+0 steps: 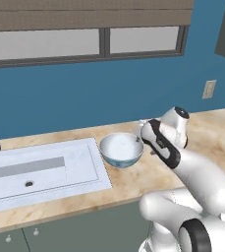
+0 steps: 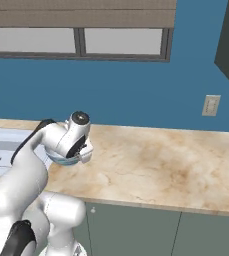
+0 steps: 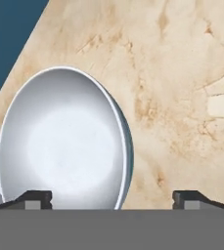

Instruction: Pick the cup and bowl from the counter and place them on the counter next to the sink.

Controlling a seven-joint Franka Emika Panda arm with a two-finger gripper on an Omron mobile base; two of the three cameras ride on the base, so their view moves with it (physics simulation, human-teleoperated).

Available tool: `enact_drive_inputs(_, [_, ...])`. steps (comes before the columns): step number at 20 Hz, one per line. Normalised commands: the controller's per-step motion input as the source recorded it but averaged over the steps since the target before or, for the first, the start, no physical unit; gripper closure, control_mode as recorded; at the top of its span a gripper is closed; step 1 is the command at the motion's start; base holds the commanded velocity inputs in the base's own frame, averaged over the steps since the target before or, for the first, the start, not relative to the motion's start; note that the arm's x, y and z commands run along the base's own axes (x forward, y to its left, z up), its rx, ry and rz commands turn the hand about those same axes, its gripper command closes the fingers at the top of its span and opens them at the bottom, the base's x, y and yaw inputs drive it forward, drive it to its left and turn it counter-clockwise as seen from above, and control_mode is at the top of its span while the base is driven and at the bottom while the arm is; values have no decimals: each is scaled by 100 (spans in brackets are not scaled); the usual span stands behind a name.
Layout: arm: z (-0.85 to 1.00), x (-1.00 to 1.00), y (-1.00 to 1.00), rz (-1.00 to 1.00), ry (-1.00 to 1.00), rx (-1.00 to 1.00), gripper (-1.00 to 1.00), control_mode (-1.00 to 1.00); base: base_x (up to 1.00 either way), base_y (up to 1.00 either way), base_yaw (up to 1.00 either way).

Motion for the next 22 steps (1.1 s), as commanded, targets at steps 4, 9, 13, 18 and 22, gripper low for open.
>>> enact_drive_inputs(4, [47,-58,-11,5,0,0,-100,-100,0,0,0])
enact_drive_inputs(9, [31,-68,-23,9,0,-9,-100,-100,0,0,0])
enact_drive_inputs(13, [46,-72,-17,9,0,-13,-100,-100,0,0,0])
enact_drive_inputs(18, [53,-71,-3,10,-3,-15,-100,-100,0,0,0])
enact_drive_inputs(22, [48,-79,0,15,-16,-9,-100,-100,0,0,0])
